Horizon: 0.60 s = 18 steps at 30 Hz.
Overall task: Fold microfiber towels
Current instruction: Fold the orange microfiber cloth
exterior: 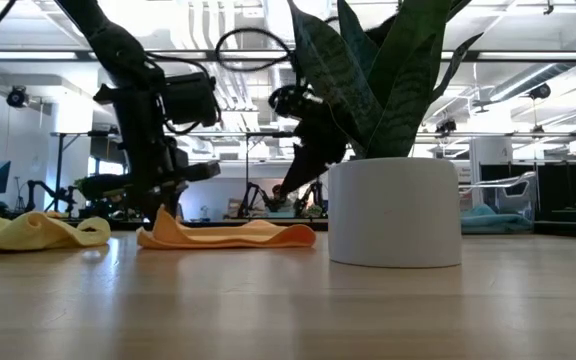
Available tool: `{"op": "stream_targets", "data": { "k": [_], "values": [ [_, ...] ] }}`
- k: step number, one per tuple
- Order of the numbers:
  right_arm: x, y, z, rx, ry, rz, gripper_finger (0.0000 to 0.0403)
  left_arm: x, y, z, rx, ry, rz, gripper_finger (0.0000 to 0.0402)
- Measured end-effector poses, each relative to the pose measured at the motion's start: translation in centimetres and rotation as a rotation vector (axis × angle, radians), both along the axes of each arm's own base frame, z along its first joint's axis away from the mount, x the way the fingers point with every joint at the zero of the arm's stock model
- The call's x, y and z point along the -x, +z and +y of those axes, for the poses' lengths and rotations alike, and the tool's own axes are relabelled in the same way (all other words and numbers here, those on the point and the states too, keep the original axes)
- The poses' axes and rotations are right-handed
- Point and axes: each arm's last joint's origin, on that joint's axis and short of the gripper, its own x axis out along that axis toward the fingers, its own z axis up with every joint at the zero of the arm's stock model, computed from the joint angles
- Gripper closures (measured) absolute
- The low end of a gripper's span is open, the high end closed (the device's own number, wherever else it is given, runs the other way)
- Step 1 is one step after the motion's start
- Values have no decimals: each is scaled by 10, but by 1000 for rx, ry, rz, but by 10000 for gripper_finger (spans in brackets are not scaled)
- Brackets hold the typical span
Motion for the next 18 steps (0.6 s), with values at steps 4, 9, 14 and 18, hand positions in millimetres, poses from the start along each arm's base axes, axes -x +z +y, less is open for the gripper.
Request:
{"op": "stream_targets", "data": {
  "k": [4, 9, 14, 18],
  "values": [
    [-6, -16, 1, -32, 61, 4, 246, 1, 0, 0, -12, -29, 18, 401],
    [-10, -20, 3, -23, 106, 25, 207, 3, 1, 1, -47, -84, 66, 378],
    [-11, -3, 10, -35, 230, 9, 175, 7, 15, 0, -99, -201, 91, 321],
    [-14, 3, 15, -12, 271, -7, 168, 23, 37, -5, -122, -279, 116, 269]
  ]
}}
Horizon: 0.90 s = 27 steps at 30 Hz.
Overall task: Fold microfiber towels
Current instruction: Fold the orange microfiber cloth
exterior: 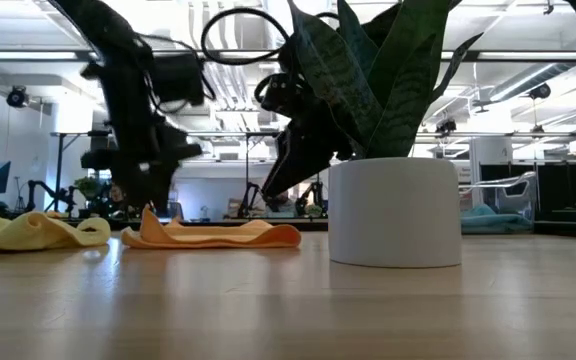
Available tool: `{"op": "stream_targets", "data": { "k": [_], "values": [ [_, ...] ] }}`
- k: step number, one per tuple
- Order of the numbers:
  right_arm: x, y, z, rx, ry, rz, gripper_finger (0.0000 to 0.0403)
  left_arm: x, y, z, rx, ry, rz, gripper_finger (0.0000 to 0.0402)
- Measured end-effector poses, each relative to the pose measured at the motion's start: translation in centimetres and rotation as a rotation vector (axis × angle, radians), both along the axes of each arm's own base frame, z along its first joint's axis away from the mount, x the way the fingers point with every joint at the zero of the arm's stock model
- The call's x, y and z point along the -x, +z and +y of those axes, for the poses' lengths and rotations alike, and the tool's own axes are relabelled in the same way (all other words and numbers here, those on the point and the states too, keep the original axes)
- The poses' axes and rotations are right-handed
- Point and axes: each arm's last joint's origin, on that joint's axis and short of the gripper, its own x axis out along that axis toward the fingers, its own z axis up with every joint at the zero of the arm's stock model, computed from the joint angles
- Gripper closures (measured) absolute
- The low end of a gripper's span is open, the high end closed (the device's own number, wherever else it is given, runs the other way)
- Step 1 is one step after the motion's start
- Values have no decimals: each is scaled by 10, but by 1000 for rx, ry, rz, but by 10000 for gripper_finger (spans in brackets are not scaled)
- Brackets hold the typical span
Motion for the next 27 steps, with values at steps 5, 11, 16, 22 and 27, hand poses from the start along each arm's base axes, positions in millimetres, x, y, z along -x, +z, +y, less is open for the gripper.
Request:
{"op": "stream_targets", "data": {
  "k": [5, 11, 16, 22, 27],
  "values": [
    [-4, -7, -9, -16, -92, -9, 172, 35, 31, -9, -82, 28, -12, 226],
    [-9, -33, -12, -71, -86, 32, 171, 31, 32, -7, -199, 26, -325, 219],
    [-19, -41, 1, -112, 13, 34, 177, 7, 0, 4, -216, 31, -301, 219],
    [-15, -47, 4, -131, 34, 159, 177, 0, -50, 24, -147, 58, -37, 219],
    [-10, -40, 4, -140, 24, 214, 178, 0, -58, 29, -145, 48, 13, 219]
  ]
}}
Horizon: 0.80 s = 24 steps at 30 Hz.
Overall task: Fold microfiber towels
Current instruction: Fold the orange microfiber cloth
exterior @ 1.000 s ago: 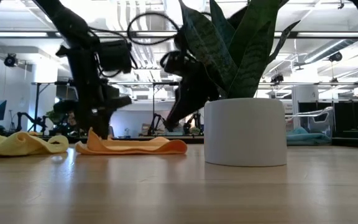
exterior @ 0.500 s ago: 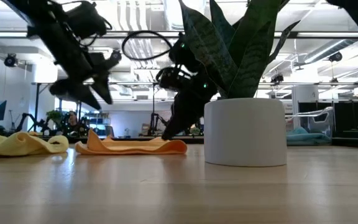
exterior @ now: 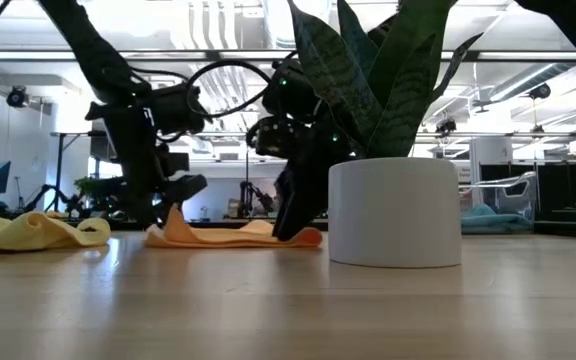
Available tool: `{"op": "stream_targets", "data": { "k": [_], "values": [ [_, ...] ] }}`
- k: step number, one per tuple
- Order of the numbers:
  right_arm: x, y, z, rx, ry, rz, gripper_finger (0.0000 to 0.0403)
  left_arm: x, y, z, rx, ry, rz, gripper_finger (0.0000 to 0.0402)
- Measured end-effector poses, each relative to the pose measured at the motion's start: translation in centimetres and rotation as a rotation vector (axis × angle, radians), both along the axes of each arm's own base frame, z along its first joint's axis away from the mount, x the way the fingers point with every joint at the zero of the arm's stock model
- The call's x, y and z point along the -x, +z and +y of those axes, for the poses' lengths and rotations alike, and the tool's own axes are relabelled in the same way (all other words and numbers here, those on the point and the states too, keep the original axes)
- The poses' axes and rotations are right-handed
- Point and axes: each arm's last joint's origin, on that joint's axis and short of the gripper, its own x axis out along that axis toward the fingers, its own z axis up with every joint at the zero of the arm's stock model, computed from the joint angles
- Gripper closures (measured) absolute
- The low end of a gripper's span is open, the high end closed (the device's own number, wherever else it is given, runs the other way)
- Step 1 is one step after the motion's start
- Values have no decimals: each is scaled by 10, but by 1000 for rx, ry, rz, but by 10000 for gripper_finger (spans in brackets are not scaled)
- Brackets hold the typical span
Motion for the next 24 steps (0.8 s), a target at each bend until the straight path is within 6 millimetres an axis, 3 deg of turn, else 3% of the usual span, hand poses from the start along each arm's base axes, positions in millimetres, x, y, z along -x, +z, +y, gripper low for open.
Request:
{"op": "stream_targets", "data": {
  "k": [4, 8, 13, 18, 24],
  "values": [
    [-4, 23, 9, 7, 21, -77, 179, 2, 15, -3, -35, -60, -4, 219],
    [-3, 56, 11, 28, 42, -177, 179, 3, 58, -8, -114, -117, -126, 219],
    [4, 62, 13, 64, 83, -165, 179, 12, 92, -54, -171, -314, -294, 219],
    [3, 42, 14, 63, 110, -93, 179, 13, 83, -109, -206, -585, -330, 219],
    [3, 21, 14, 76, 155, -21, 179, 4, 60, -135, -214, -893, -183, 219]
  ]
}}
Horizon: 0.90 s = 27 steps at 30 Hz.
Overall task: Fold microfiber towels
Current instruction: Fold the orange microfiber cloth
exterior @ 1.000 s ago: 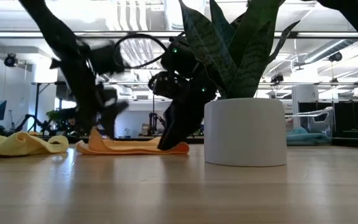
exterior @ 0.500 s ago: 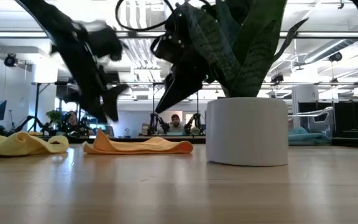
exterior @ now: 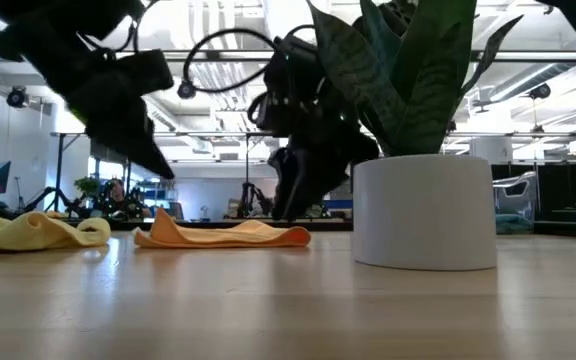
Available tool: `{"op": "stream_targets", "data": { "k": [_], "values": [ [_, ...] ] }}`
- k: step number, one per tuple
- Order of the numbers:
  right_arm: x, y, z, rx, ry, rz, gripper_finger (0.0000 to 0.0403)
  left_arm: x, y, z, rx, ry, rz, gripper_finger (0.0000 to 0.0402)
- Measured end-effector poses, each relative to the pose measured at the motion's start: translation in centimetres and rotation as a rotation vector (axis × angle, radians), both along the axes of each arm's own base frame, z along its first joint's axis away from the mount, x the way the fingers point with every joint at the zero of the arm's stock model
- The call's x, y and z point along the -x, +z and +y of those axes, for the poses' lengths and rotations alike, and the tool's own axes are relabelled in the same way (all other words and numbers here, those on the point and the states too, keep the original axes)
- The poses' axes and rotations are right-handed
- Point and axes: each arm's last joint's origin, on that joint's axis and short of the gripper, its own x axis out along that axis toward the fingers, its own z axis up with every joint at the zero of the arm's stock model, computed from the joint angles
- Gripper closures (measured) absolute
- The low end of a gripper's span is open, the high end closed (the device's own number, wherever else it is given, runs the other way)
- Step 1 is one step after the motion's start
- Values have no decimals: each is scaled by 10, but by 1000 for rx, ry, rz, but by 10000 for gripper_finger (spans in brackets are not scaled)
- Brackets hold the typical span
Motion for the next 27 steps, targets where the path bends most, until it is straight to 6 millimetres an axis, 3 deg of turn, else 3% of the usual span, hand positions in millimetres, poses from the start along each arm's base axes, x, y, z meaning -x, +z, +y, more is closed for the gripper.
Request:
{"op": "stream_targets", "data": {
  "k": [8, 14, 27],
  "values": [
    [2, -4, 1, 2, 13, 39, 179, -25, -21, -6, -163, -214, 174, 219],
    [4, -5, 1, -8, -3, 61, 179, -38, -31, -12, -90, -296, 267, 219],
    [4, -5, 1, -9, -5, 61, 179, -35, -50, -11, -118, -287, 383, 223]
  ]
}}
